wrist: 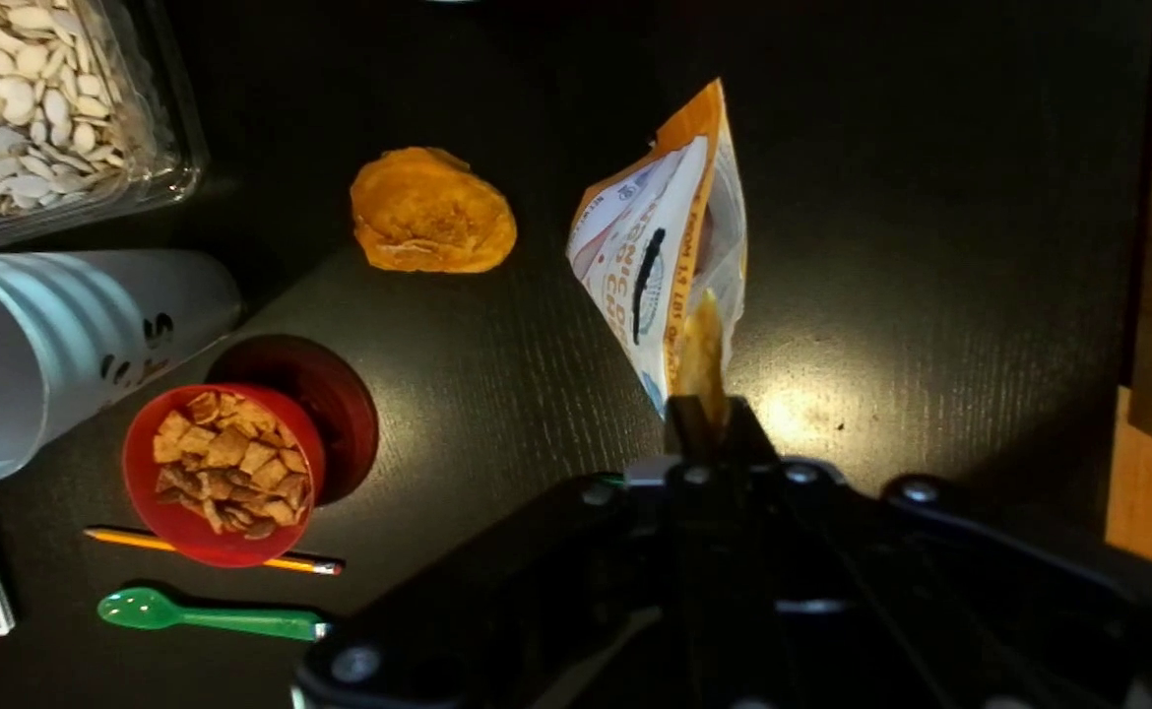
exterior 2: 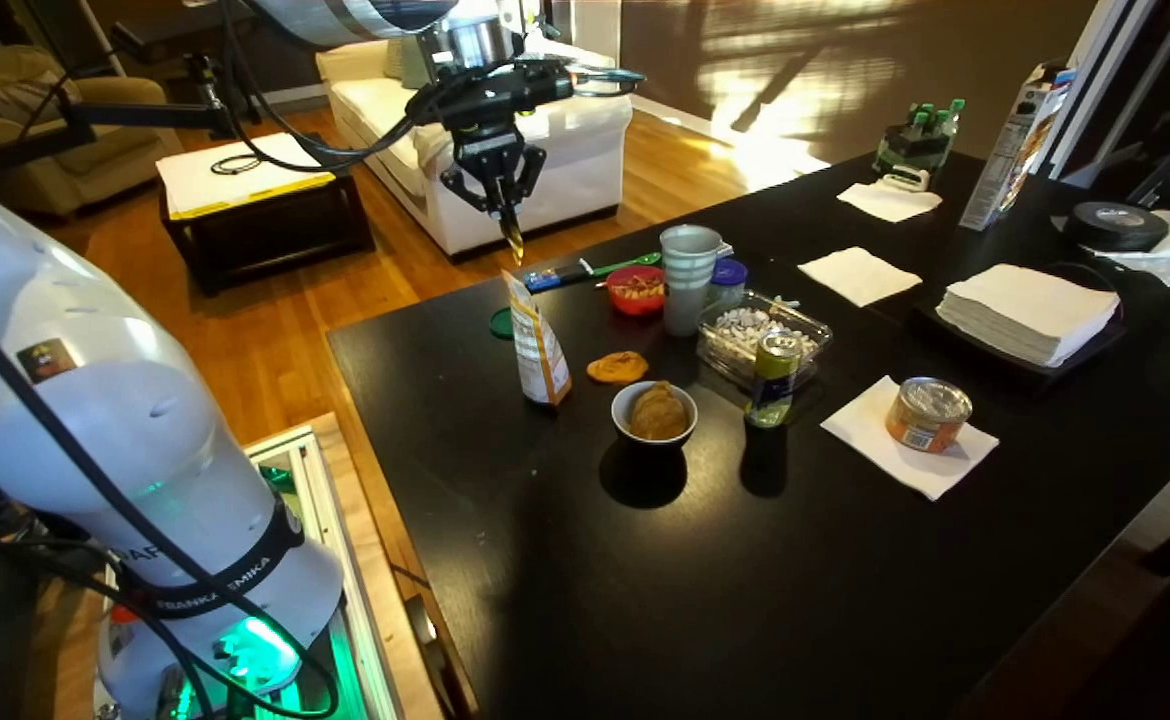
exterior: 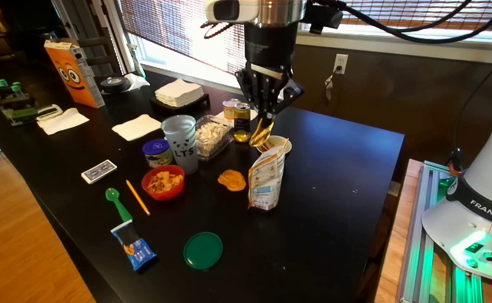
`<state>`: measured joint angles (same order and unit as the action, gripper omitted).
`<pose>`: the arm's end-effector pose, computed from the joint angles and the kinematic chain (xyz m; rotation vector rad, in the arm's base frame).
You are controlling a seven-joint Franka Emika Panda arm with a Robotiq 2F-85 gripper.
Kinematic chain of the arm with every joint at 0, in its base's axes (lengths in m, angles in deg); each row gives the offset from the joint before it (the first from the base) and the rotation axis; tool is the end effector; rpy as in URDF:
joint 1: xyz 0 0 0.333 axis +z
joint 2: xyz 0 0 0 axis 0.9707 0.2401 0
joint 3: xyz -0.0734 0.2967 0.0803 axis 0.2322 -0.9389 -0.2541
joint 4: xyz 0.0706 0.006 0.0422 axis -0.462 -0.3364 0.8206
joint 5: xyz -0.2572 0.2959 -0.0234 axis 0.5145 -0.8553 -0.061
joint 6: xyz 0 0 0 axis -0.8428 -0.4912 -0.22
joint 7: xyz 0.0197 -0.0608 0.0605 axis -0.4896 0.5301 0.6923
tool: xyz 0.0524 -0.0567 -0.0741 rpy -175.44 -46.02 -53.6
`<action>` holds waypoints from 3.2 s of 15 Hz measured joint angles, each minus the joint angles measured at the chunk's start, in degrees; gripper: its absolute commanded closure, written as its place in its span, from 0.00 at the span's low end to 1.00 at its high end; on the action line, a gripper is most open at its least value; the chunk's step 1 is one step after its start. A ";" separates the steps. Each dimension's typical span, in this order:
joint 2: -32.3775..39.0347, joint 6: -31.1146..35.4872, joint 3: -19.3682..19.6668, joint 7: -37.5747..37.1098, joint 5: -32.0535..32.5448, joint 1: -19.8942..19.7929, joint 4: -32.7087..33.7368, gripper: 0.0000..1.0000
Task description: Pick up an object and place it in a paper plastic bag and it did this smoothly
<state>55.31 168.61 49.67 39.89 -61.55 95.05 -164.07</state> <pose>0.3825 0.1935 0.4098 2.2249 2.0005 0.0247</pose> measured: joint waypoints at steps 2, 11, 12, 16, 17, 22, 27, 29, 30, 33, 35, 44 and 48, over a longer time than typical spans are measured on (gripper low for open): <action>0.00 -0.34 0.13 1.38 -0.35 0.04 -0.28 0.99; 0.03 -3.91 0.30 5.16 -2.92 0.04 -0.41 0.99; 0.04 -3.91 0.33 5.18 -2.97 0.02 -0.44 0.99; 0.13 -3.88 0.76 5.18 -3.00 -0.08 -0.44 0.99; 0.17 -3.85 0.93 5.18 -3.00 -0.10 -0.44 0.99; 0.95 -2.79 1.57 5.18 -3.09 -0.12 -0.44 0.99; 2.55 -1.27 1.71 5.18 -3.14 -0.17 -0.45 0.99; 3.07 -0.91 1.71 5.18 -3.14 -0.26 -0.44 0.99; 3.29 -0.75 1.71 5.18 -3.14 -0.33 -0.44 0.99; 3.85 -0.29 1.71 5.18 -3.14 -0.61 -0.44 0.99; 4.26 0.15 1.71 5.18 -3.14 -0.84 -0.44 0.89; 5.46 0.77 1.71 5.02 -3.14 -1.60 -0.38 0.15; 5.52 0.77 1.71 4.88 -3.14 -1.72 -0.31 0.00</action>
<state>60.83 169.38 51.38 44.78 -64.69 93.33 -164.38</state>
